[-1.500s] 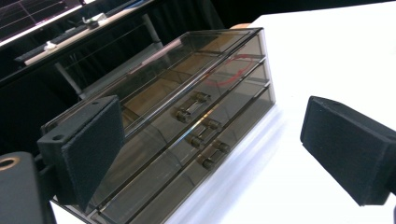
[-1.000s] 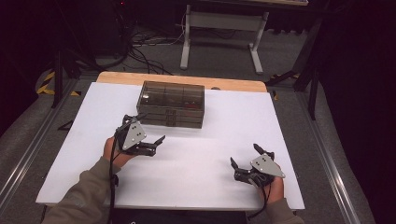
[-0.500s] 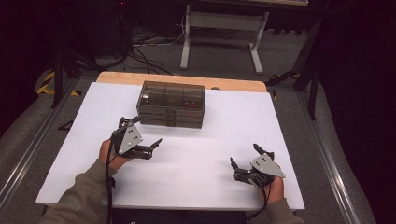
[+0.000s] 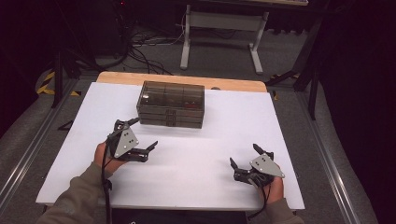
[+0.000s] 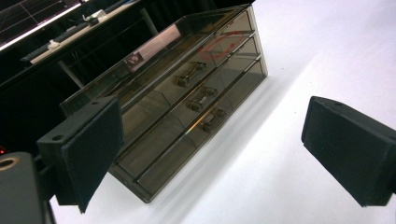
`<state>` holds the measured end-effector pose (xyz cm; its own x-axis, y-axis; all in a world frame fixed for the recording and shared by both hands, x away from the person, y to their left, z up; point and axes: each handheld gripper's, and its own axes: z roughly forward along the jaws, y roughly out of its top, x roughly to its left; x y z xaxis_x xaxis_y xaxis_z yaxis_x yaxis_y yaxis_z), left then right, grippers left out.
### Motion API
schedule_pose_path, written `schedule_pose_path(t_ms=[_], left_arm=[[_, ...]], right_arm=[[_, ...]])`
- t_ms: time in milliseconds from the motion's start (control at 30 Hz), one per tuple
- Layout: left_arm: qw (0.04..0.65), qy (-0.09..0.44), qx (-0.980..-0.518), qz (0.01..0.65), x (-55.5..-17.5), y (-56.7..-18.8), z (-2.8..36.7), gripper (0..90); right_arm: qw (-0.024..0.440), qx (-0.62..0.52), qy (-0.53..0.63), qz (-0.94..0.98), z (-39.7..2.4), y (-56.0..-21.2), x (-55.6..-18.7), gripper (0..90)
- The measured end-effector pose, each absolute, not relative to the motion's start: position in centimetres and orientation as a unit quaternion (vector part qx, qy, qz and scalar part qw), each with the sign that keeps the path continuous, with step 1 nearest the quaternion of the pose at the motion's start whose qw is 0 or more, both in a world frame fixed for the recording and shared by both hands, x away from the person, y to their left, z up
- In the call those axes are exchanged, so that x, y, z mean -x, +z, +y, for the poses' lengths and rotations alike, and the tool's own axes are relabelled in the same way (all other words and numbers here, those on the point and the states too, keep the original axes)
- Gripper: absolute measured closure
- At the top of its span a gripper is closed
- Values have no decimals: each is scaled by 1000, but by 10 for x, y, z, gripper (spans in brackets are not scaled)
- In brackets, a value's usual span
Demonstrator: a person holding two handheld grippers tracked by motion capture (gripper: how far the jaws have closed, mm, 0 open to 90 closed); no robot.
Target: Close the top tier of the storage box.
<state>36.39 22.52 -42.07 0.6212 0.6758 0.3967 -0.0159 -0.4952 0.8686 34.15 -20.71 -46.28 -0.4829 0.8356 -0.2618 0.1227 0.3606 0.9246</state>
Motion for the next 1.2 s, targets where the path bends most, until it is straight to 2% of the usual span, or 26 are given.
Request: schedule_pose_path(t_ms=[1200], left_arm=[[416, 378, -782, 269, -340, -452, 281, 61]], right_arm=[[383, -327, 462, 730, -203, -463, -343, 60]])
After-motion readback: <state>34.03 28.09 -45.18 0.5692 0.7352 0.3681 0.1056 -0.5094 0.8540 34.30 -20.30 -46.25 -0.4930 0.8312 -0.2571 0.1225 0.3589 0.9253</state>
